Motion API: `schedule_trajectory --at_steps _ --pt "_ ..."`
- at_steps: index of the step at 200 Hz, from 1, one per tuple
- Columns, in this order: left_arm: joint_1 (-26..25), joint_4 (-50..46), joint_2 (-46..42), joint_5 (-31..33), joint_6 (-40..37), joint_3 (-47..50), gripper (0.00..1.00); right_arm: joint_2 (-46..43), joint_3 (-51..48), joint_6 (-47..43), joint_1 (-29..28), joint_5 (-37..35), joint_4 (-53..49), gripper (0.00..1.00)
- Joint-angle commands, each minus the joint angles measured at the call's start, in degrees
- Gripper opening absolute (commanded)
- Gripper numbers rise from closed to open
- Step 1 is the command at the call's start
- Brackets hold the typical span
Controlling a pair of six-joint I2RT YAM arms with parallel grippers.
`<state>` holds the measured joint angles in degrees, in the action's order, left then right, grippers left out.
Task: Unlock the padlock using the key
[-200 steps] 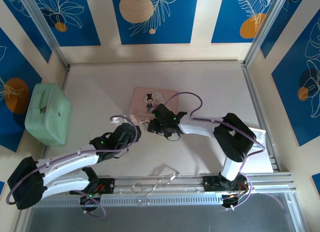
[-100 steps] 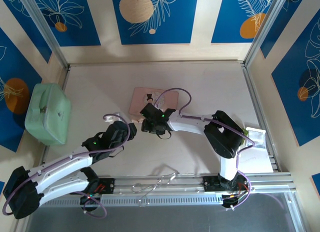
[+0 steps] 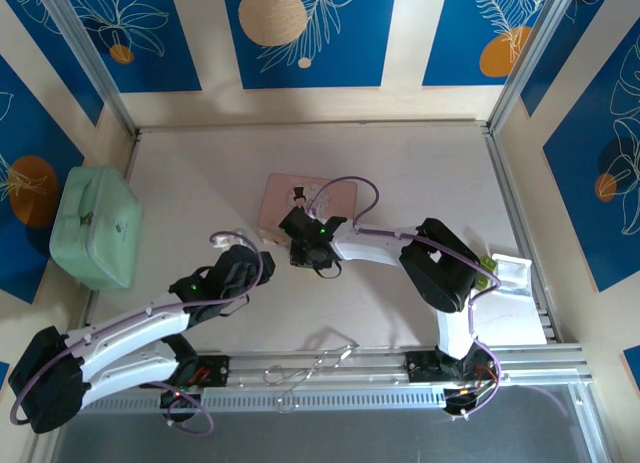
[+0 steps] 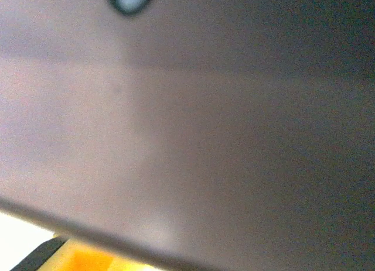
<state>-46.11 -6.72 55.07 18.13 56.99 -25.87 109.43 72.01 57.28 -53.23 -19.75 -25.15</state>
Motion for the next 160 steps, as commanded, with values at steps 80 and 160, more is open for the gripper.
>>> schedule_trajectory --at_steps 80,160 --pt "0.8 0.3 -0.7 -0.5 0.7 0.9 0.39 0.1 -0.1 -3.2 -0.1 -0.8 4.8 0.51" --pt "1.5 1.3 -2.0 -0.5 1.7 2.8 0.39 2.0 0.6 -2.8 1.1 -1.3 4.1 0.34"
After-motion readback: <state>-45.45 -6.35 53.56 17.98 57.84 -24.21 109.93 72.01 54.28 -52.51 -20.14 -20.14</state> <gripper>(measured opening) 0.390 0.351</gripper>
